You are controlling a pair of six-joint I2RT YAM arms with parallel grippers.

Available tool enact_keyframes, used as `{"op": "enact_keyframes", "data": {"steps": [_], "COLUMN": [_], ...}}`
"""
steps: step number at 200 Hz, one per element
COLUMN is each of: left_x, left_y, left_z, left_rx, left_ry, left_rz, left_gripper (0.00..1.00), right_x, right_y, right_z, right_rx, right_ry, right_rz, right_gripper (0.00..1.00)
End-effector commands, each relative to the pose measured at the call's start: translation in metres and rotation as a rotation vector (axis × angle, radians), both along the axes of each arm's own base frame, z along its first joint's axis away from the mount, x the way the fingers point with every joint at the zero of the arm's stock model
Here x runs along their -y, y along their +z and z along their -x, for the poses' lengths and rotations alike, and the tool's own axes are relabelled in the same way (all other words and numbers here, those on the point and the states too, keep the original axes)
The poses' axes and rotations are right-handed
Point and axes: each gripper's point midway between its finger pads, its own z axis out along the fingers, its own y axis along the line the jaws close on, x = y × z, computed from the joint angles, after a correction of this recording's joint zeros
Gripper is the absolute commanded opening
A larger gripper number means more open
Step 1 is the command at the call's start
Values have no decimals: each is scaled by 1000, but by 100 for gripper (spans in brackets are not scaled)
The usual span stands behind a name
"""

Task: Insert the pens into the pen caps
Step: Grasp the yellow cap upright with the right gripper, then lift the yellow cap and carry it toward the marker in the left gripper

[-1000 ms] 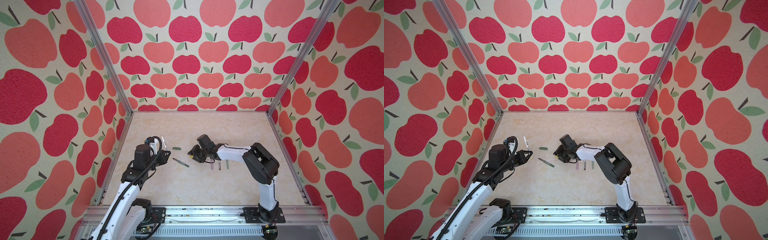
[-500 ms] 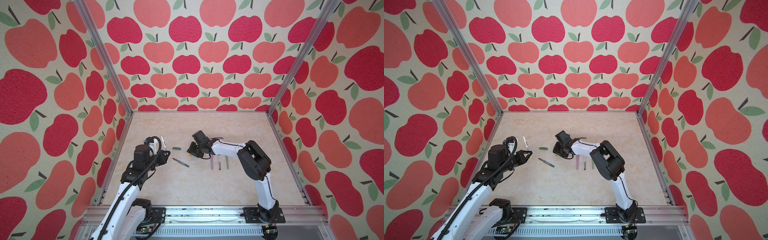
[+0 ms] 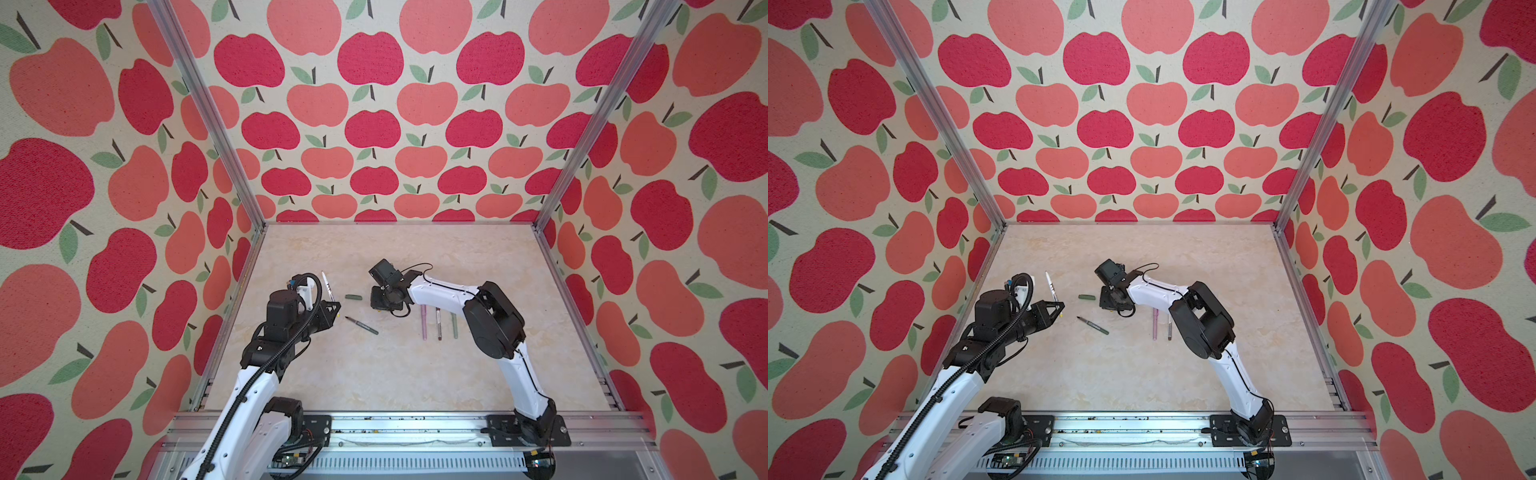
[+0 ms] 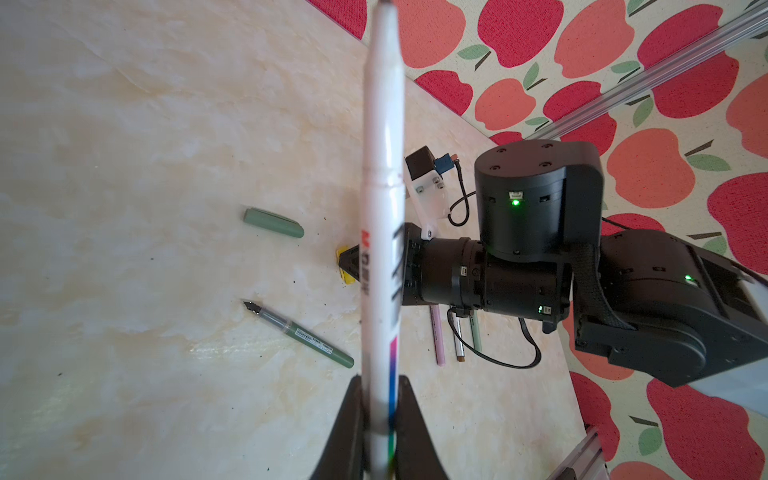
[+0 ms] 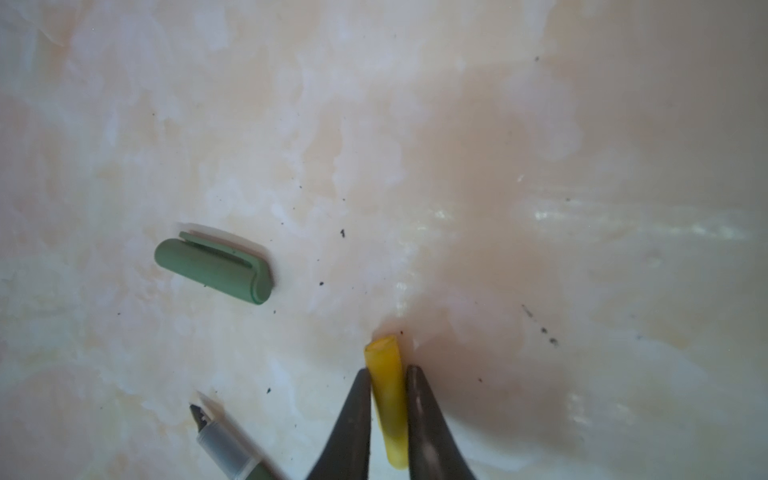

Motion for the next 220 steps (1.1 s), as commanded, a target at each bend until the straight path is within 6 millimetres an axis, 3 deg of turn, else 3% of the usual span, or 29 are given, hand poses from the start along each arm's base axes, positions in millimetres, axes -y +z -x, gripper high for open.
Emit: {"op": "enact_keyframes", "data": {"steps": [1,50,74,142,220], "left_x": [0,0,0,0,0], "left_y": [3,4,5,8,10], "left_z": [2,1,1,2,3], "left_rx": [31,34,33,39,42], "left_ry": [-15,-15,-14,-11,-13], "left_rz": [-7,-2,0,4,4], "left_gripper": [0,0,0,0,0], "right_x": [33,36,37,46,40], "right_y": [-55,-58,-61,-70,-66], "right_z": [22,21,21,25,26], "right_rx": [-85,-56,-44,-16,7], "right_ry": [40,76,100,183,215], "right_rz": [193,242,273,439,440], "right_gripper": [14,10,14,16,11]}}
